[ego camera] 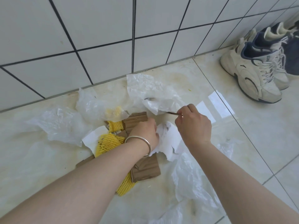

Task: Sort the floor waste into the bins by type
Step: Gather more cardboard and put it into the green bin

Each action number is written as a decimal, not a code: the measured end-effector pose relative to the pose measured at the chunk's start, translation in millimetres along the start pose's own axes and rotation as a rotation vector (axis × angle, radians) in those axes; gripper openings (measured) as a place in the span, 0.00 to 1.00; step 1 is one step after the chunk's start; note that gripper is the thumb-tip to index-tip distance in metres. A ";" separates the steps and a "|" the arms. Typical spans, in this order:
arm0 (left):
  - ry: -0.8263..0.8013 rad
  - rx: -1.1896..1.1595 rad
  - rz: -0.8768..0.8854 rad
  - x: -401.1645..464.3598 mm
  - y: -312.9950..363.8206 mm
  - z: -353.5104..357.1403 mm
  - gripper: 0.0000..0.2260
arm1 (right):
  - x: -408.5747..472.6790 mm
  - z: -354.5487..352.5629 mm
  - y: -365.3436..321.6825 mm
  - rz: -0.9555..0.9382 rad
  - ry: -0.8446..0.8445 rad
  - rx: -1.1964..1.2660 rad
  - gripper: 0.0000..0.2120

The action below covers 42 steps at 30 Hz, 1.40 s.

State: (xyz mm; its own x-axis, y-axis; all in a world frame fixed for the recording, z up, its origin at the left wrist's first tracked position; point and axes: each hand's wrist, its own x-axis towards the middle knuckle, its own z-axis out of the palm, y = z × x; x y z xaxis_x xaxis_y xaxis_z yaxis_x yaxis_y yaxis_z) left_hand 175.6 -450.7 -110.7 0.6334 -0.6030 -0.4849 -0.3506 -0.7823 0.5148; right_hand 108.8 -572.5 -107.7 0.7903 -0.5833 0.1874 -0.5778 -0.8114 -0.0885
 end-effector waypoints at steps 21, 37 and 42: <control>0.110 -0.865 -0.456 -84.6 -52.3 -38.5 0.14 | -92.3 -41.6 -68.5 0.163 -0.040 0.628 0.09; 0.349 -1.025 -0.608 -102.9 -123.1 -46.1 0.03 | -129.3 -14.5 -111.0 -0.203 -0.121 0.525 0.10; 0.704 -0.981 -0.680 -108.8 -155.6 -48.0 0.20 | -110.5 3.5 -97.4 0.257 -0.365 0.441 0.12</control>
State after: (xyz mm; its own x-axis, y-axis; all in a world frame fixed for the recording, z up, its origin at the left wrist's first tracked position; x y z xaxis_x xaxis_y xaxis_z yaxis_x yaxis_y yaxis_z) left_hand 194.3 -255.8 -104.1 0.7965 0.2831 -0.5343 0.6016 -0.2820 0.7473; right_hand 78.4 -429.2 -123.2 0.7008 -0.6741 -0.2332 -0.6820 -0.5374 -0.4961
